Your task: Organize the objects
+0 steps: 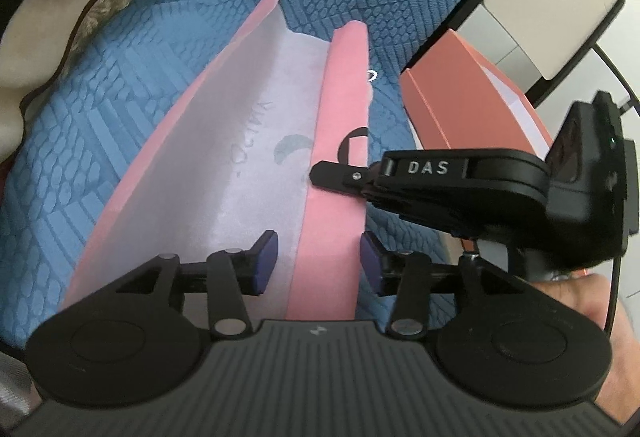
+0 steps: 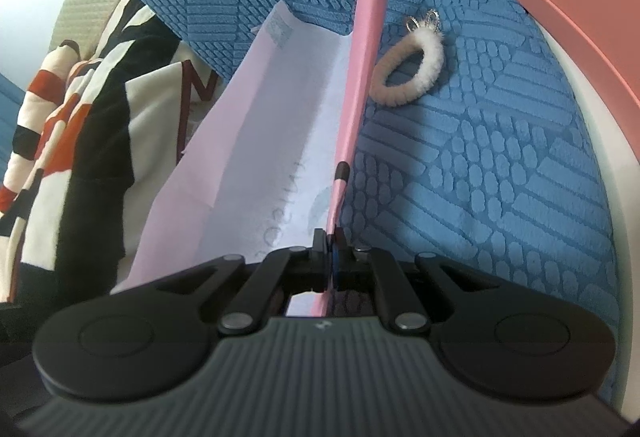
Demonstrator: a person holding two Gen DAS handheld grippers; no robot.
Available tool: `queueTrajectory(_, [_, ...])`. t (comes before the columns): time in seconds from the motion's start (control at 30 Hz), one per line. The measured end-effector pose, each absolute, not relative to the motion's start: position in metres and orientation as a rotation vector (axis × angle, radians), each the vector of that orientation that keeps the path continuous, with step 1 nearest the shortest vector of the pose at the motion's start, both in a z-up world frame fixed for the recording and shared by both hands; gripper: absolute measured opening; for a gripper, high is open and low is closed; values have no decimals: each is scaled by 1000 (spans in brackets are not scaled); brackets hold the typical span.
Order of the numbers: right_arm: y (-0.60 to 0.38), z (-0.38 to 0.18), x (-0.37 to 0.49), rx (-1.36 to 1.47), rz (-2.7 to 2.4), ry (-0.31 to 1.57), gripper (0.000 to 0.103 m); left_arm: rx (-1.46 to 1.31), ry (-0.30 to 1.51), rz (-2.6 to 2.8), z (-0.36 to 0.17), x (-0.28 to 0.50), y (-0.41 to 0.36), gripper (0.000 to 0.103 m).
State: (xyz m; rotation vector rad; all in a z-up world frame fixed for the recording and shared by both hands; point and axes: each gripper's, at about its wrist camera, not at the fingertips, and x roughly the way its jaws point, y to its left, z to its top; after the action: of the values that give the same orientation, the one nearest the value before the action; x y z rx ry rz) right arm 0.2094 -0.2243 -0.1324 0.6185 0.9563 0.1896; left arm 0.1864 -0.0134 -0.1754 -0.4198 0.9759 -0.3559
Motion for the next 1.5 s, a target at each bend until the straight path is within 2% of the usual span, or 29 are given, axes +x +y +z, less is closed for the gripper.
queueTrajectory(0.53, [-228, -122, 201, 564, 146, 1001, 5, -158, 917, -427, -171, 167, -58, 52])
queueTrajectory(0.57, [-227, -121, 201, 544, 138, 999, 5, -143, 913, -439, -171, 166, -60, 51])
queueTrajectory(0.63, [-227, -120, 200, 522, 122, 998, 5, -148, 901, -500, -170, 163, -63, 37])
queueTrajectory(0.87, [-228, -117, 201, 518, 131, 988, 5, -97, 931, -467, -179, 166, -65, 34])
queueTrajectory(1.1, [-223, -118, 202, 433, 107, 998, 8, -180, 940, -457, -176, 166, -49, 13])
queueTrajectory(1.2, [-219, -118, 203, 396, 111, 994, 12, -275, 964, -443, -178, 172, -36, 10])
queueTrajectory(1.33, [-220, -110, 202, 382, 135, 953, 24, -381, 989, -420, -182, 176, -19, 6])
queueTrajectory(1.5, [-220, -100, 199, 397, 179, 894, 24, -506, 1027, -389, -189, 184, -4, 5])
